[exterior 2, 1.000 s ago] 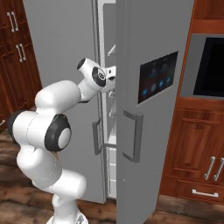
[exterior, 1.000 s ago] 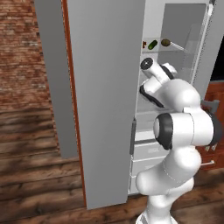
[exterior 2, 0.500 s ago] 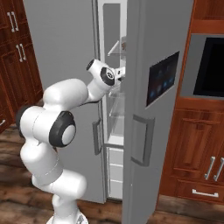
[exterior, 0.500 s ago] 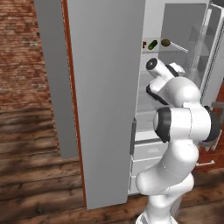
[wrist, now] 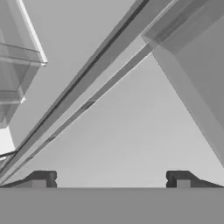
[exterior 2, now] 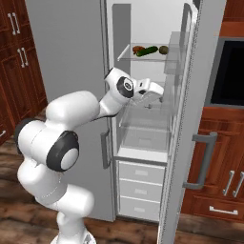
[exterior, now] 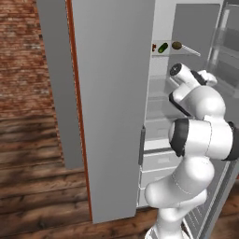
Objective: Open the fridge, remove the kiwi, cucumber, and chicken drumstick, and place them on any counter.
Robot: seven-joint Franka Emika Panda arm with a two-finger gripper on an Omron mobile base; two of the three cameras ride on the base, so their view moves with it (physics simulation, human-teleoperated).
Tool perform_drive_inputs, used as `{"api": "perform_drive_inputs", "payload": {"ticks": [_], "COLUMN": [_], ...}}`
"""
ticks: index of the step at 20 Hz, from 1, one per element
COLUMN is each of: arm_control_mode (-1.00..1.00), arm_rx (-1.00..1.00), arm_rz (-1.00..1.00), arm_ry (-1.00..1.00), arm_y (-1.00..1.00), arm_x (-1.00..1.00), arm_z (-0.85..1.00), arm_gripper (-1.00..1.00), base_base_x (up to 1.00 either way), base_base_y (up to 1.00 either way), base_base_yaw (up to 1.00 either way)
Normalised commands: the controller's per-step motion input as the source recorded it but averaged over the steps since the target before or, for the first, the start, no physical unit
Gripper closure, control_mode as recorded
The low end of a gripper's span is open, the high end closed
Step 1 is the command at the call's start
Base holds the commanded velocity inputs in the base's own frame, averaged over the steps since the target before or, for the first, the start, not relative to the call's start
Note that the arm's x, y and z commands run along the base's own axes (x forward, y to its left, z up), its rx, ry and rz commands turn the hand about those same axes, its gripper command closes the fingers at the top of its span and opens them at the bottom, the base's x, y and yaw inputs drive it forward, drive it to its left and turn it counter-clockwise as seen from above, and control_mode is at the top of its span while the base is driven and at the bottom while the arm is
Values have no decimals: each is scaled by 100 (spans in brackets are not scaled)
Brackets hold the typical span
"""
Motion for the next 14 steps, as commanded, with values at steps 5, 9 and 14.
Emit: {"api": "perform_drive_inputs", "payload": {"ticks": [5,9,14], "arm_control_mode": [-100,-100,-100], "arm_rx": [9,16,23], "arm_rz": [-14,-2,5], "arm_ry": [1,-7,-20], "arm_y": [-100,-76,-1], "arm_x": [-97,-44,-39], "arm_z": [32,38,39], "arm_gripper": [-100,-100,-100], "base_base_x": [0,0,0], "base_base_y": [0,0,0], "base_base_yaw": [0,0,0]}}
